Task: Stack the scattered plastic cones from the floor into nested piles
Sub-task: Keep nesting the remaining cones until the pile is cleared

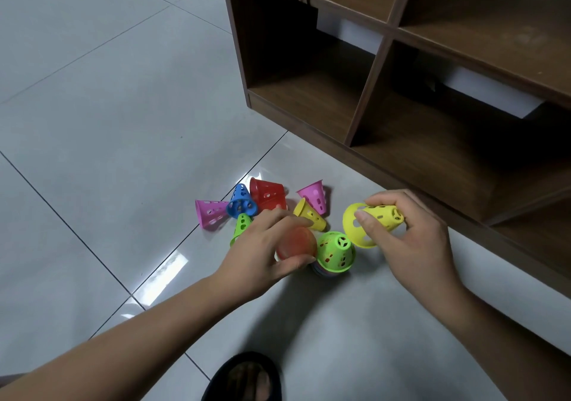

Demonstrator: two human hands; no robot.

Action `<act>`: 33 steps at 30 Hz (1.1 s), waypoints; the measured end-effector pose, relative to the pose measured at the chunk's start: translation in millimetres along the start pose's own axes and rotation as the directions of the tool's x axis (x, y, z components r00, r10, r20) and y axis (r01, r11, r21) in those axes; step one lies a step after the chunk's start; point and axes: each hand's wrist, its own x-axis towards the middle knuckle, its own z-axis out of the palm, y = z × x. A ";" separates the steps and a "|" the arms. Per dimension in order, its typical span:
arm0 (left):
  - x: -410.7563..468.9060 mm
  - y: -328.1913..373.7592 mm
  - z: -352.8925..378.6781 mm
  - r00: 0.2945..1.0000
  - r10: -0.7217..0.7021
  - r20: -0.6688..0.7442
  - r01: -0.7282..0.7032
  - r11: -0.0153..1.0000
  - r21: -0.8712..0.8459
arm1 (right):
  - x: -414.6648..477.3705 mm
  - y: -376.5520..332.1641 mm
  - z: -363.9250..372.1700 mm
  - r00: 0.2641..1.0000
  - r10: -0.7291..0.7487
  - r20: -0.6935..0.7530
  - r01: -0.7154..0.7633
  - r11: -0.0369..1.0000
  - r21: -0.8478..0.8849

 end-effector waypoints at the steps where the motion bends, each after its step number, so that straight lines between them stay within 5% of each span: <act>1: 0.1 -2.4 1.8 1.000 -0.013 0.002 0.013 1.000 0.009 | -5.1 -7.0 -1.2 1.000 -0.013 0.018 0.013 1.000 0.018; 7: -1.6 -12.5 11.3 0.998 -0.063 0.018 0.062 0.998 0.018 | -27.6 -5.8 17.3 0.960 -0.159 0.231 0.178 0.982 -0.066; 11: -3.7 -15.3 15.3 0.996 -0.082 0.022 0.081 0.996 0.023 | -28.2 15.7 40.2 0.917 -0.181 0.357 0.291 0.914 -0.283; 15: -7.0 -20.4 8.0 0.994 -0.098 0.049 0.098 0.995 -0.006 | -23.3 17.3 49.3 0.898 -0.181 0.400 0.307 0.911 -0.276; 23: -12.0 -63.0 -11.0 0.963 -0.263 -0.066 0.267 0.962 0.057 | 32.4 15.2 48.7 0.972 -0.057 0.228 0.070 0.996 -0.048; 26: -12.6 -84.3 -6.1 0.948 -0.313 -0.058 0.318 0.938 0.138 | 68.7 35.6 65.8 0.945 0.093 0.313 -0.055 0.990 -0.127; 33: -21.3 -106.6 4.9 0.930 -0.366 0.010 0.357 0.912 0.203 | 104.8 61.3 103.3 0.834 0.002 0.552 0.240 0.899 -0.366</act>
